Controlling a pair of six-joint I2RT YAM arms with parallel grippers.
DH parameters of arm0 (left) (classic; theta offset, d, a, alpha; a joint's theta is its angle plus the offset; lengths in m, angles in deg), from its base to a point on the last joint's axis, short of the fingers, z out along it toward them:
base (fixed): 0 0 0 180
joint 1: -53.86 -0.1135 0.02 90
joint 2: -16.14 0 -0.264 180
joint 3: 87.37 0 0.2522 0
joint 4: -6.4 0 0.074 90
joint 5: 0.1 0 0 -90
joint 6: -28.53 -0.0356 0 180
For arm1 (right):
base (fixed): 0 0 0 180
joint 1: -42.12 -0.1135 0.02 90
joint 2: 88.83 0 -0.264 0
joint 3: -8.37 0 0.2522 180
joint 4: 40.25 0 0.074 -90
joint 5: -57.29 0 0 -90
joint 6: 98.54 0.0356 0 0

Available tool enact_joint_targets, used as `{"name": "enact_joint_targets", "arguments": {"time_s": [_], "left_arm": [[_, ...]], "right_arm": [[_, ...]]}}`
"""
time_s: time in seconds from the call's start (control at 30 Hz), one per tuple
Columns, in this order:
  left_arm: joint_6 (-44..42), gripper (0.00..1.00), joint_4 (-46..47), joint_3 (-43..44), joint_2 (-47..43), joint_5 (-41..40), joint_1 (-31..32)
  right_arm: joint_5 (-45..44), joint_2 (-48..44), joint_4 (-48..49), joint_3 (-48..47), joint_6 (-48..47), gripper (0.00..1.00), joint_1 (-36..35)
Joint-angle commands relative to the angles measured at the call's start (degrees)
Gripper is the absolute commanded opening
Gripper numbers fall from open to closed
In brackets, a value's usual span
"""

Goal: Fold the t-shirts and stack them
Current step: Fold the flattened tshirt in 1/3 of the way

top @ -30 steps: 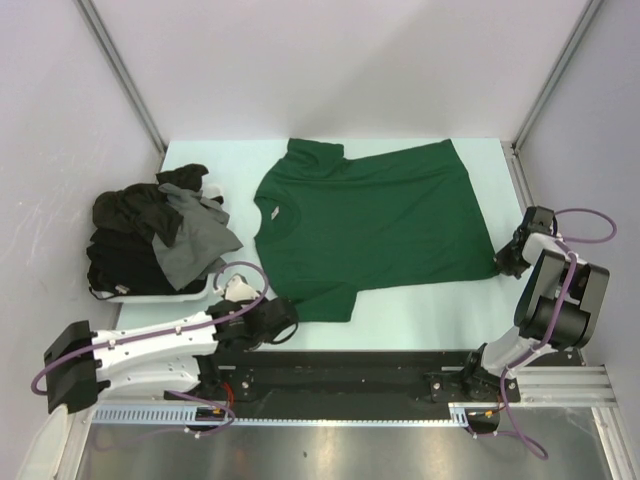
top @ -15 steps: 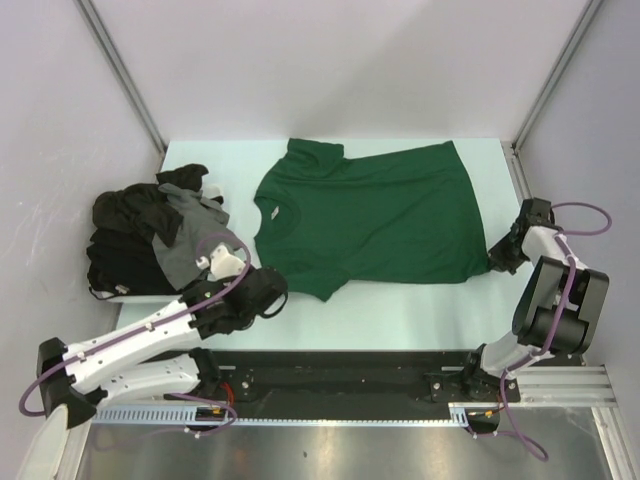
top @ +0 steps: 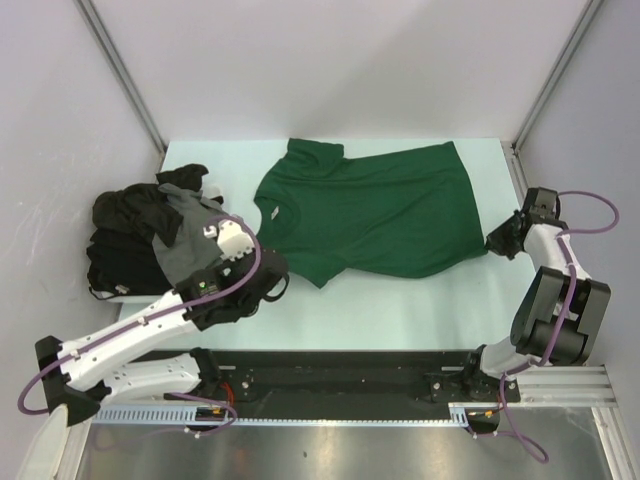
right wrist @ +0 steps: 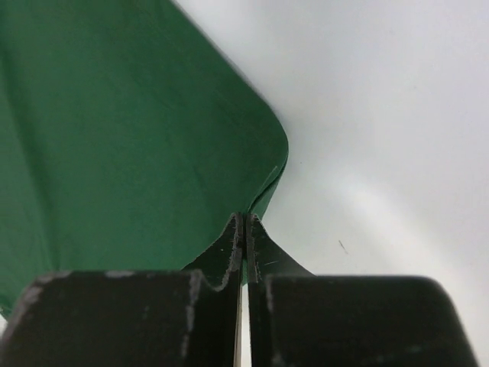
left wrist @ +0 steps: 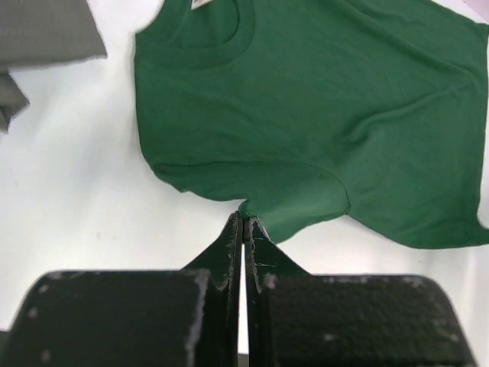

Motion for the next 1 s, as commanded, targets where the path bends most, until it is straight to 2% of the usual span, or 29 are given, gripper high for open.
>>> {"name": "enact_joint_targets", "arguments": {"time_s": [0.0,0.33,0.43,0.73,0.97], "left_arm": [[-11.9,0.0,6.1,2.3,-0.8,-3.8,-0.5],[-23.5,0.0,15.0,4.2,2.1,-5.1,-2.7],[-30.7,0.0,20.2,3.6,1.9,-5.0,-2.8],[-49.7,0.0,33.1,4.2,2.4,-0.4,-3.9],[-54.6,0.0,36.8,5.7,5.9,6.2,-6.7]], "right_arm": [[1.3,-2.9,2.3,-3.4,1.4,0.0,0.6],[4.1,-2.0,4.2,-7.4,3.1,0.0,2.2],[5.3,-1.6,5.8,-7.9,4.2,0.0,2.1],[6.7,1.1,8.1,-8.3,5.1,0.0,1.8],[5.5,1.8,8.4,-8.7,5.1,0.0,1.9]]}}
